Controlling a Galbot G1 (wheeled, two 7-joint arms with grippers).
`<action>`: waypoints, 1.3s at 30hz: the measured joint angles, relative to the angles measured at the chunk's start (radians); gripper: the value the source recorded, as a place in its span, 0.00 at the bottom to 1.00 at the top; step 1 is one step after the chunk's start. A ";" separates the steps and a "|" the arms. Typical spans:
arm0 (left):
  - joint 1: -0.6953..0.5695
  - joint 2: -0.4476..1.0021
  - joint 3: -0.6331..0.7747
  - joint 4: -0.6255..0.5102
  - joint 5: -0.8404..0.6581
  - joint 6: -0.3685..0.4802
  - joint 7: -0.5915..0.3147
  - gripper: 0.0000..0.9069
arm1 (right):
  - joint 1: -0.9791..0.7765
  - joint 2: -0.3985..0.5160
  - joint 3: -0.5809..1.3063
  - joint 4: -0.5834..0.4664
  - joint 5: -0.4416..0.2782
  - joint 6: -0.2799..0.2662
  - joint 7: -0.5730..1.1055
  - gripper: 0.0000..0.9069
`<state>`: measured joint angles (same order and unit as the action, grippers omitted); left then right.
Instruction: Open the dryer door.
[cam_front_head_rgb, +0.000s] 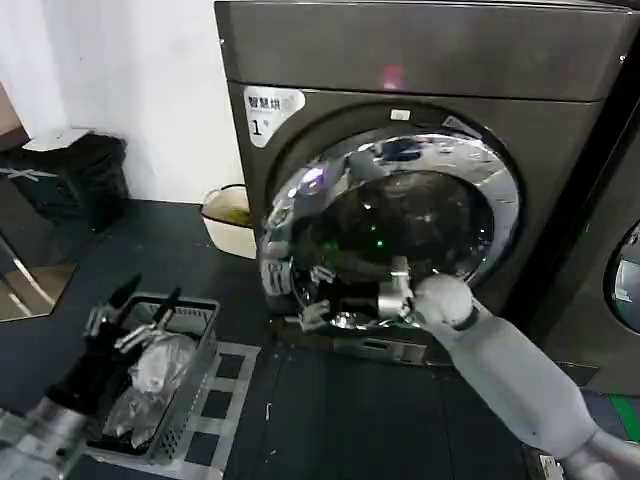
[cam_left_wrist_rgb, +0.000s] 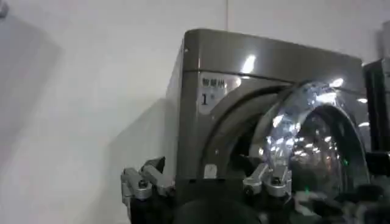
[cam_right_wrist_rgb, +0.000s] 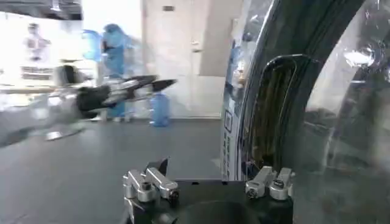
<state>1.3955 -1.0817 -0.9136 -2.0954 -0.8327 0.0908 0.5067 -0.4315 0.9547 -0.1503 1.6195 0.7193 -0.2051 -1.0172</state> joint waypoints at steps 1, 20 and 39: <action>-0.013 0.020 0.013 0.016 -0.024 0.006 0.001 1.00 | -0.009 -0.008 0.008 0.009 0.000 -0.002 -0.018 1.00; -0.426 0.265 0.515 0.312 -0.102 0.024 0.014 1.00 | -0.436 -0.197 0.445 0.176 -0.064 0.217 -0.336 1.00; -0.690 0.234 0.924 0.339 -0.054 0.022 0.117 1.00 | -0.883 -0.058 1.268 0.116 -0.124 0.257 -0.252 1.00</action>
<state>0.7057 -0.8474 0.0104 -1.7564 -0.8864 0.1127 0.6241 -1.3146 0.8971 1.1178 1.7350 0.5956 0.0515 -1.2693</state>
